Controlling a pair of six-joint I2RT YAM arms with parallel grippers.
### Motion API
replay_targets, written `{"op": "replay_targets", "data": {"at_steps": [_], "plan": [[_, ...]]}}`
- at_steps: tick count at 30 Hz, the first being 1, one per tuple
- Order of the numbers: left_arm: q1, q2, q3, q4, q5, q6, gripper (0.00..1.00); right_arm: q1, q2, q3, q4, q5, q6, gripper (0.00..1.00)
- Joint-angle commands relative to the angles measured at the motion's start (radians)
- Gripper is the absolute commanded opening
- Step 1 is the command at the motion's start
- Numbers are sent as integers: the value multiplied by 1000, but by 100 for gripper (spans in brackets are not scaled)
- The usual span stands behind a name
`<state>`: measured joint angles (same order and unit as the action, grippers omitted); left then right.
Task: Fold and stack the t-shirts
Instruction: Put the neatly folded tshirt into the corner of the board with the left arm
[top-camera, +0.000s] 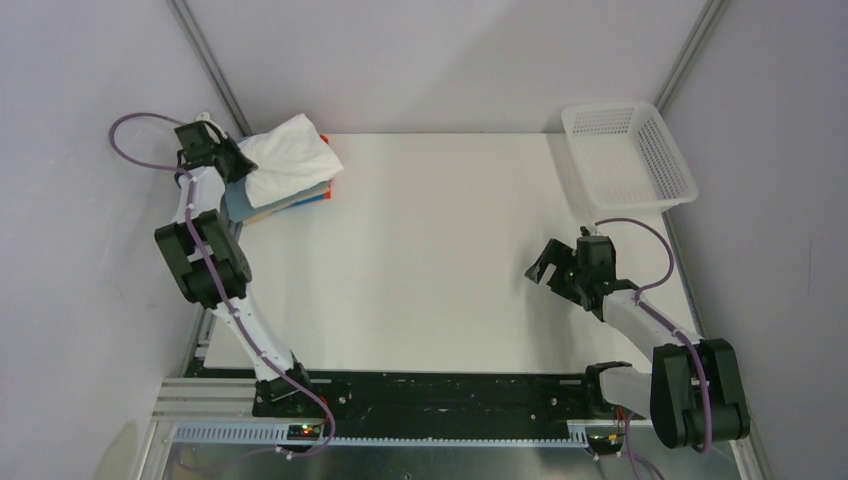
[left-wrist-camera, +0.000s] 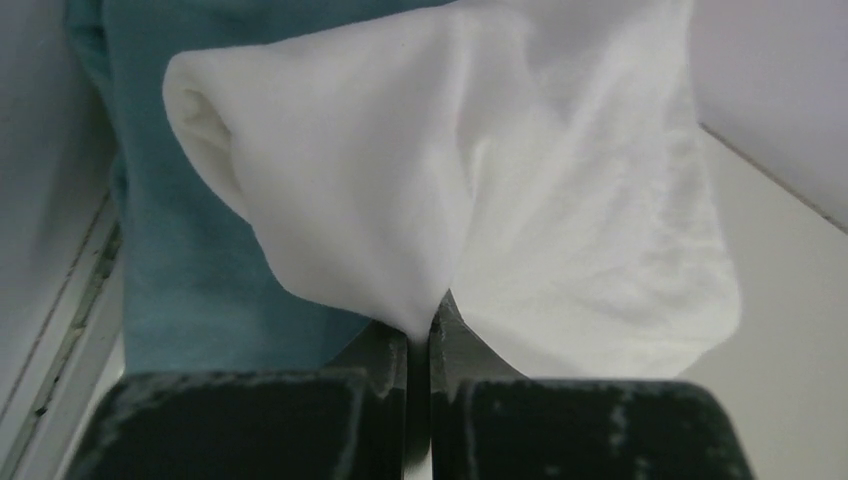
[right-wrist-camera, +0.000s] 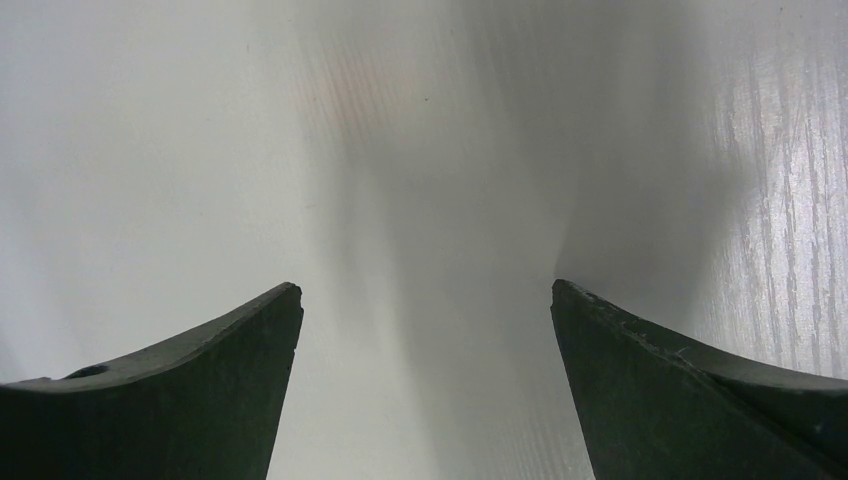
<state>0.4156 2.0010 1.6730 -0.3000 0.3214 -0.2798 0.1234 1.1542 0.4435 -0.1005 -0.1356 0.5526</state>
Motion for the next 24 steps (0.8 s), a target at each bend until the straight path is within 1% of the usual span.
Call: {"op": "replay_targets", "data": {"at_steps": [1, 2, 3, 11, 13, 15, 16, 17, 18, 19, 20, 21, 23, 24], "plan": [[20, 9, 47, -38, -202, 43, 0, 5, 18, 26, -15, 28, -10, 99], [20, 7, 49, -41, -276, 37, 0, 5, 23, 27, -16, 27, -10, 99], [21, 6, 51, -40, -304, 36, 0, 5, 25, 27, -13, 26, -10, 99], [21, 29, 83, -42, -411, 66, 0, 5, 41, 29, -9, 28, -10, 99], [21, 37, 94, -45, -443, 67, 3, 4, 47, 29, -5, 26, -11, 100], [21, 39, 101, -52, -464, 59, 22, 5, 52, 31, -5, 21, -10, 99], [22, 35, 99, -55, -458, 54, 45, 5, 54, 31, -5, 19, -10, 99], [22, 33, 97, -55, -448, 46, 65, 5, 55, 32, -5, 19, -10, 99], [19, 25, 92, -56, -445, 41, 72, 5, 55, 32, -6, 18, -10, 99], [15, 20, 90, -55, -446, 31, 81, 4, 54, 32, -7, 18, -11, 99], [6, 5, 82, -55, -453, 24, 84, 4, 51, 32, -10, 16, -10, 99], [1, -5, 77, -55, -473, 11, 90, 5, 49, 32, -11, 14, -10, 99], [-24, -47, 53, -55, -518, -3, 95, 5, 36, 32, -14, 11, -10, 100], [-46, -84, 33, -56, -568, -5, 96, 6, 31, 32, -16, 9, -9, 99]]}}
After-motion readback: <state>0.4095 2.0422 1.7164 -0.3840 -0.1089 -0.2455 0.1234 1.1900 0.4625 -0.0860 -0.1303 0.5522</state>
